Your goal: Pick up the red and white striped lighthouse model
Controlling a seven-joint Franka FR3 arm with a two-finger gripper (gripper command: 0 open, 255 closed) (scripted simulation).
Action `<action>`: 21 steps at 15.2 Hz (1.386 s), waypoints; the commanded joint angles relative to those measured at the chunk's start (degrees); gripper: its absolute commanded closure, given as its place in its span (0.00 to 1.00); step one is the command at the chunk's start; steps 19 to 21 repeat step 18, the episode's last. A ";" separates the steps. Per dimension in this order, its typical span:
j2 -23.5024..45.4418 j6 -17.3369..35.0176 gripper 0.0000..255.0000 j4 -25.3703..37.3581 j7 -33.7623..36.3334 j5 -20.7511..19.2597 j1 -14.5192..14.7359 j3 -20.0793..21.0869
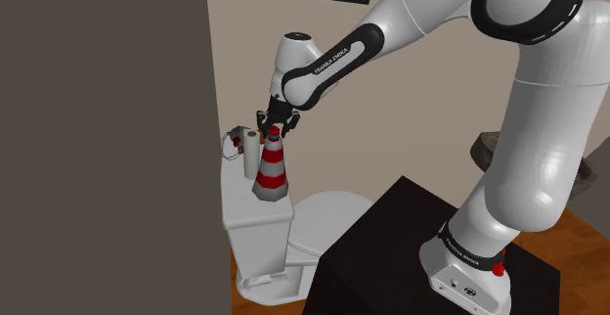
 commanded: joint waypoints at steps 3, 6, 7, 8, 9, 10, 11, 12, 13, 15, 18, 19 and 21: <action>-1.03 -1.29 1.00 0.16 -0.32 0.45 -0.13 0.24; -2.58 -3.26 1.00 0.62 -0.75 1.04 -0.32 0.51; -3.08 -3.93 1.00 0.79 -0.89 1.23 -0.38 0.59; -3.57 -4.60 1.00 0.98 -1.03 1.42 -0.43 0.66; -4.05 -5.27 1.00 1.18 -1.17 1.61 -0.48 0.73; -4.53 -5.94 1.00 1.39 -1.30 1.79 -0.52 0.79; -4.99 -6.62 1.00 1.61 -1.43 1.96 -0.56 0.85; -5.44 -7.30 1.00 1.85 -1.55 2.13 -0.61 0.91; -5.89 -7.98 1.00 2.10 -1.67 2.30 -0.64 0.96; -6.74 -9.36 1.00 2.64 -1.91 2.61 -0.71 1.05; -7.22 -10.15 1.00 2.97 -2.04 2.79 -0.74 1.10; -7.22 -10.15 1.00 2.97 -2.04 2.79 -0.74 1.10; -7.22 -10.15 1.00 2.97 -2.04 2.79 -0.74 1.10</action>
